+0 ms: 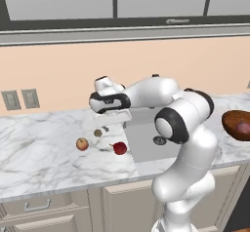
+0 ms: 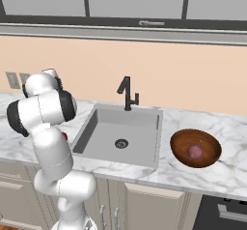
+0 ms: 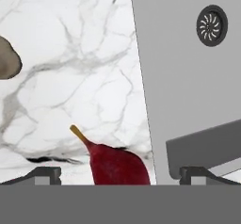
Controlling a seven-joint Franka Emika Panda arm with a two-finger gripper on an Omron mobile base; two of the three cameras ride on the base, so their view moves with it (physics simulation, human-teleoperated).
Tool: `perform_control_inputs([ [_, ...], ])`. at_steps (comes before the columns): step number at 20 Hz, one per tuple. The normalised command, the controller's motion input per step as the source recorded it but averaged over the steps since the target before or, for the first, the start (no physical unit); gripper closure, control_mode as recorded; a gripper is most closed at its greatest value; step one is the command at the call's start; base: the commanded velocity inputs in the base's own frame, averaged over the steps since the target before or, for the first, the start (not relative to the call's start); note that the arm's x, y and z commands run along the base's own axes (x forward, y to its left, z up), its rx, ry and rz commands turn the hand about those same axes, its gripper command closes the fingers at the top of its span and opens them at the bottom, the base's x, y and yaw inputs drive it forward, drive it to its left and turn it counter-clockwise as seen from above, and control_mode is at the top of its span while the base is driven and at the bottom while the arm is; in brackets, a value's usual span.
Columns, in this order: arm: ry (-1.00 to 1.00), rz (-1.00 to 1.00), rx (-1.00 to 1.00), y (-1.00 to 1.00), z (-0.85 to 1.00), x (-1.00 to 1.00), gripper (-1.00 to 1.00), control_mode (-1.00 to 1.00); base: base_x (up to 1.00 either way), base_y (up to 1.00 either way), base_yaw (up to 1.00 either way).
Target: There is a mixed pile of frozen fruits and vegetables on the counter. Locate all the frozen vegetables and place the items in a bowl on the counter. Take all the frozen fruits and defrost them in a running sink.
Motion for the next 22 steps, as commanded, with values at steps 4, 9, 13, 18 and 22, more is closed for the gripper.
perform_control_inputs([
  [4, 0.02, 0.00, 0.00, 0.61, -0.14, 0.12, -1.00, -1.00, 0.00, 0.00, 0.00],
  [9, -0.01, -0.02, 0.03, 0.33, -0.08, 0.17, -1.00, -1.00, 0.00, 0.00, 0.00],
  [13, -0.01, -0.02, 0.00, 0.11, -0.09, 0.30, -1.00, -1.00, 0.00, 0.00, 0.00],
  [18, -0.03, -0.06, 0.13, 0.11, -0.26, 0.39, -1.00, -1.00, 0.00, 0.00, 0.00],
  [22, -0.02, -0.09, 0.13, 0.00, -0.21, 0.18, -1.00, -1.00, 0.00, 0.00, 0.00],
])
